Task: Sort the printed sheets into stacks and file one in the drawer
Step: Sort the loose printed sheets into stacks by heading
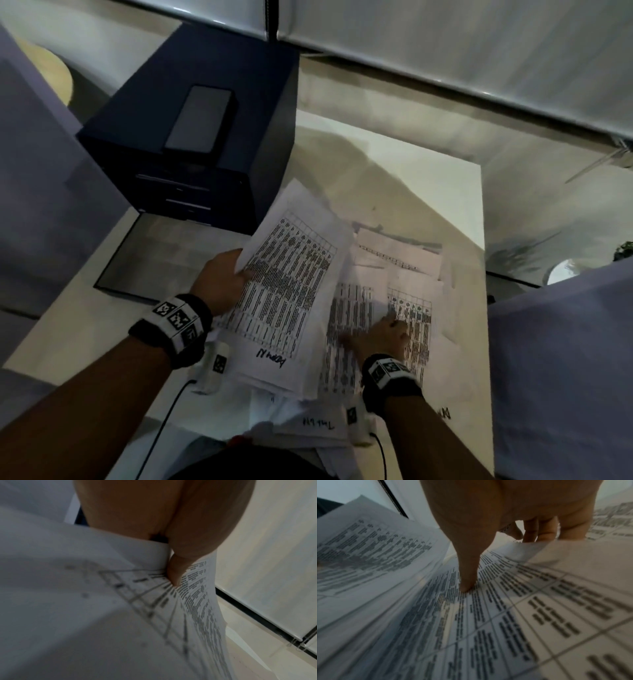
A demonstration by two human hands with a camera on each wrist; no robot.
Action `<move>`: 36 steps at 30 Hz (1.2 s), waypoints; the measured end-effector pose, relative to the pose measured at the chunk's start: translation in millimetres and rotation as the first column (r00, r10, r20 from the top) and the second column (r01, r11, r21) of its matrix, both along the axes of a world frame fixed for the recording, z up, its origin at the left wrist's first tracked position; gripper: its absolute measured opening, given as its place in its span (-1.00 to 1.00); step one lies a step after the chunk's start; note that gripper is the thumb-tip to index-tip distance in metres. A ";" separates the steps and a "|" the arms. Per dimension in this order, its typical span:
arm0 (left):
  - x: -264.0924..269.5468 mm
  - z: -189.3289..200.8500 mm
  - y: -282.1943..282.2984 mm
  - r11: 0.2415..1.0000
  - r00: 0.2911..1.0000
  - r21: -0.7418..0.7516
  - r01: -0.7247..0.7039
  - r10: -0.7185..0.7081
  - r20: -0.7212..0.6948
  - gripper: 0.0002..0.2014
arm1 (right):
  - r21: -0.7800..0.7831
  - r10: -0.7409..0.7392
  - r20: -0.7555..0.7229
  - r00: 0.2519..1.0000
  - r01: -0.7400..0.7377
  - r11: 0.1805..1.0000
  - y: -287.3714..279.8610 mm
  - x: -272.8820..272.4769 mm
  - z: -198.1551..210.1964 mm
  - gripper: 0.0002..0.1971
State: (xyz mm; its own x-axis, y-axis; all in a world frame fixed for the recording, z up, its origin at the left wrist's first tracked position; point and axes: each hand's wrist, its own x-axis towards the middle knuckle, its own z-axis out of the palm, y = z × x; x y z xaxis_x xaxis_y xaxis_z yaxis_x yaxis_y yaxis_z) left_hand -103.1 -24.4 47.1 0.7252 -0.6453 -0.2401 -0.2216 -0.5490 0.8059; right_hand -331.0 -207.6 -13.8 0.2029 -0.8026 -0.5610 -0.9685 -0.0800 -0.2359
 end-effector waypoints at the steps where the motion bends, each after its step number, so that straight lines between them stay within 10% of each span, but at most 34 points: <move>1: 3.1 1.9 5.0 1.000 1.000 0.000 0.004 -0.004 0.001 -0.72 | 0.015 0.002 0.006 1.000 -0.002 1.000 5.5 4.5 -1.5 0.40; 13: 21.0 0.0 24.1 0.998 0.998 0.028 -0.053 0.054 -0.021 -0.73 | -0.030 -0.178 0.336 0.925 0.199 0.980 -8.2 -14.6 29.0 -0.67; 19: -6.3 -18.7 -2.8 0.998 0.995 0.066 -0.014 0.020 -0.093 -0.84 | -0.394 0.071 0.305 0.950 0.057 0.917 -53.1 -32.5 117.3 -0.63; 26: -21.9 -89.4 -31.1 0.954 0.964 0.294 0.052 0.028 -0.263 -0.21 | -0.576 0.181 0.505 0.844 0.173 0.799 -73.1 -35.6 218.0 -0.55; 30: -33.0 -79.3 -38.7 0.929 0.955 0.368 0.036 0.077 -0.287 -0.64 | -0.417 0.093 0.586 0.805 0.202 0.886 -80.2 -34.5 189.5 -0.52; 34: -31.8 -76.4 -33.4 0.978 0.907 0.204 -0.033 0.115 -0.404 -0.23 | -0.154 -0.094 0.537 0.838 0.208 0.966 -70.0 -21.0 108.2 -0.59; 36: -35.7 -74.5 -34.3 0.989 0.878 0.115 -0.097 0.139 -0.457 -0.56 | -0.006 -0.196 0.474 0.858 0.226 0.974 -60.2 -14.5 67.9 -0.51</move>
